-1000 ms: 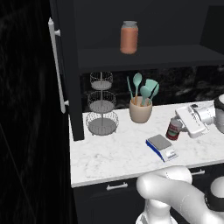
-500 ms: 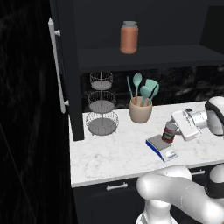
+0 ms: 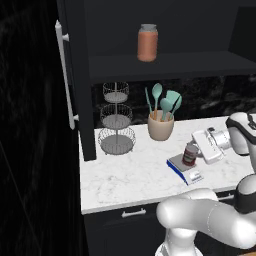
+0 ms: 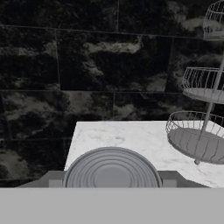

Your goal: Pick the canned food and place it on the digital scale for weighing, and close the cabinet.

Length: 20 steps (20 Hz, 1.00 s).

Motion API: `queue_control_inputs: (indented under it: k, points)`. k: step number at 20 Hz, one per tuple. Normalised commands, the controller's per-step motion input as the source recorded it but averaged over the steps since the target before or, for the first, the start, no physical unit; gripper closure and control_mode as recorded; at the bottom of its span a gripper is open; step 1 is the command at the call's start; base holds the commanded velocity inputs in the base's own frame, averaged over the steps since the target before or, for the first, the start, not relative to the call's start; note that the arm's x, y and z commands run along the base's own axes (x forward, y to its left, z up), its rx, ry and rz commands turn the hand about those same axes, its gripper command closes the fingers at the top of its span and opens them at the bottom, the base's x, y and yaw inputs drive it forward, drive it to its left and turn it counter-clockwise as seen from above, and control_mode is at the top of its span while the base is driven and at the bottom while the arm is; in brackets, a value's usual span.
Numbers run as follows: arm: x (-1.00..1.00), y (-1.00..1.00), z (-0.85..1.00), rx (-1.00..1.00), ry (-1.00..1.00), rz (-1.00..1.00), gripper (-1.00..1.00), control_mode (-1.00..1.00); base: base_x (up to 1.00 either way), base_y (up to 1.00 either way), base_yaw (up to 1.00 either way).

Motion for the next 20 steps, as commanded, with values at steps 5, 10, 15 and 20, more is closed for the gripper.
queue_control_inputs:
  k: [5, 10, 15, 20]
  points:
    - [0.22, 0.00, -0.25, -0.02, 0.00, 0.00, 1.00, -1.00, 0.00, 0.00, 0.00]
    - [0.27, -0.02, -0.23, -0.01, -0.04, 0.00, 1.00, -1.00, 0.00, 0.00, 0.00]
    - [0.27, -0.11, -0.18, 0.00, 0.00, 0.00, 1.00, -1.00, 0.00, 0.00, 0.00]
    - [0.23, -0.16, -0.18, 0.00, 0.00, 0.00, 1.00, -1.00, 0.00, 0.00, 0.00]
